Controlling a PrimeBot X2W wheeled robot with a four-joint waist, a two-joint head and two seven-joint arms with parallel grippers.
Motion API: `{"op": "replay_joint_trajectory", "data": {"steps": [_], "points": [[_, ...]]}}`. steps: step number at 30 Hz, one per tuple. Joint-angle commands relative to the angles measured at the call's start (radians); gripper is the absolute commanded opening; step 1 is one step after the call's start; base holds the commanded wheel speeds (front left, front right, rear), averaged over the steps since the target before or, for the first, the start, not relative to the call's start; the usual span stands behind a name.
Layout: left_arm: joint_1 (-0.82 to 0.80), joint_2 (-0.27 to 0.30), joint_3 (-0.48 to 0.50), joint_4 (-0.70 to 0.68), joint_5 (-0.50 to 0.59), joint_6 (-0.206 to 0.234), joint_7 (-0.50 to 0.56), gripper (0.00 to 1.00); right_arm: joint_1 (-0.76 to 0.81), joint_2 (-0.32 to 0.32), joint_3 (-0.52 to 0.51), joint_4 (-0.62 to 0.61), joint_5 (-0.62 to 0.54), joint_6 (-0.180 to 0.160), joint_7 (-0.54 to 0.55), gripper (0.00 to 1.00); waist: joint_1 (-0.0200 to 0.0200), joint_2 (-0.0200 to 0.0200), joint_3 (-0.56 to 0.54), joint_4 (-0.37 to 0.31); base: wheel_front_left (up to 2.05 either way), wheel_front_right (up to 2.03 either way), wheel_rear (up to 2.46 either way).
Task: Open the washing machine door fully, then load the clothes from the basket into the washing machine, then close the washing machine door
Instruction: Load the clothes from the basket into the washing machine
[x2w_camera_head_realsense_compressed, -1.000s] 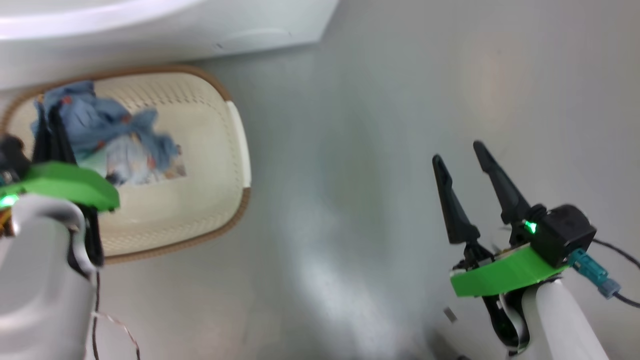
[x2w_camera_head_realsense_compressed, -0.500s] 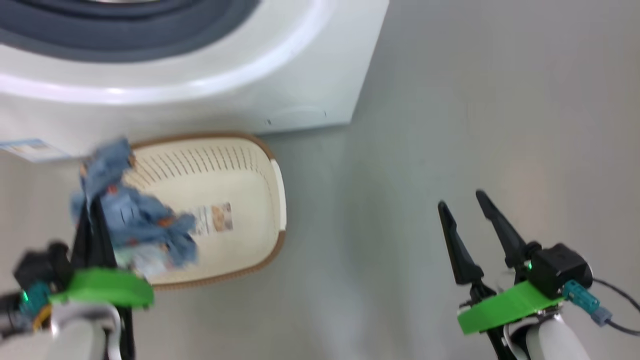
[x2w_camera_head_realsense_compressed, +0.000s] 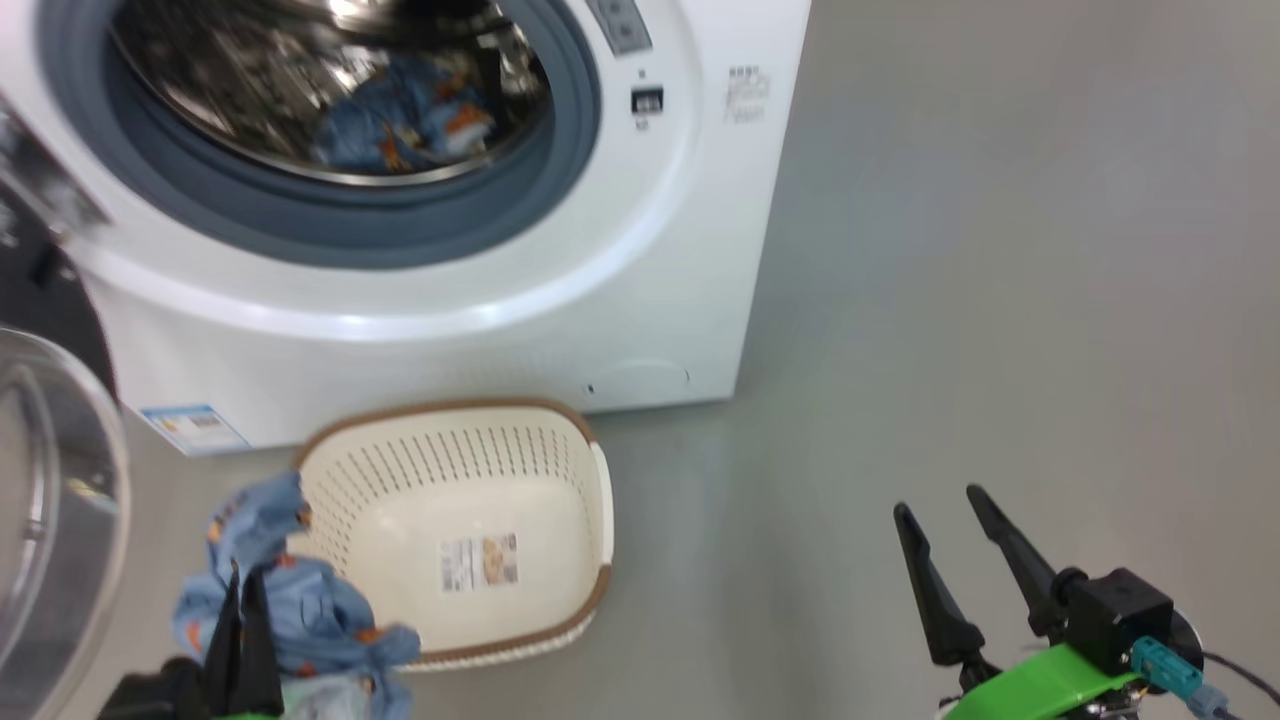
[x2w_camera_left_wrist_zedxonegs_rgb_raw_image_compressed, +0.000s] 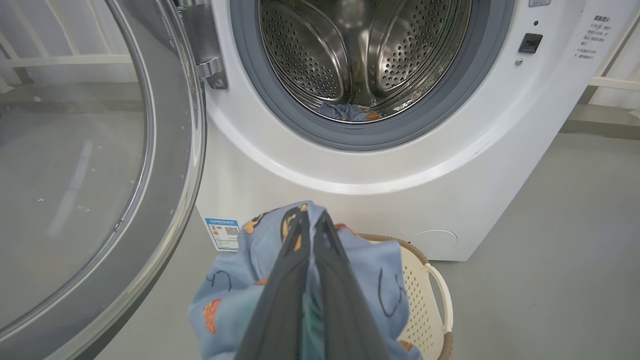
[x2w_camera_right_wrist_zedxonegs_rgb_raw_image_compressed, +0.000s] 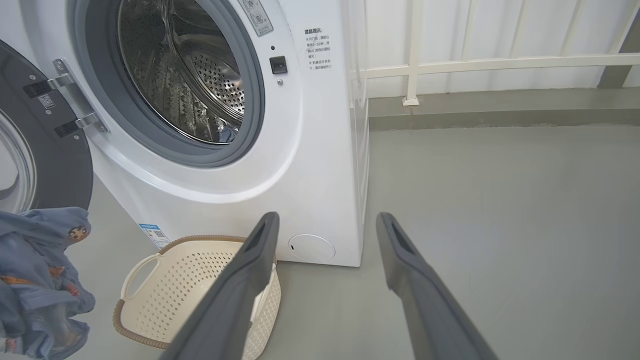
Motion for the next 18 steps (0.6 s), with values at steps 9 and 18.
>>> {"op": "replay_joint_trajectory", "data": {"steps": [9,18], "points": [[0.087,0.041,0.013,-0.123,0.023,0.027,0.049,0.0,0.063,-0.001,0.023,-0.071,-0.013,0.003,0.042,1.0,0.0,0.0,-0.155,0.025,0.0,0.0,0.0],[0.128,0.056,0.002,-0.197,0.03,0.042,0.075,0.0,0.096,-0.001,0.026,-0.105,-0.005,0.003,0.06,1.0,0.0,0.0,-0.177,0.016,0.0,0.0,0.0]]}}
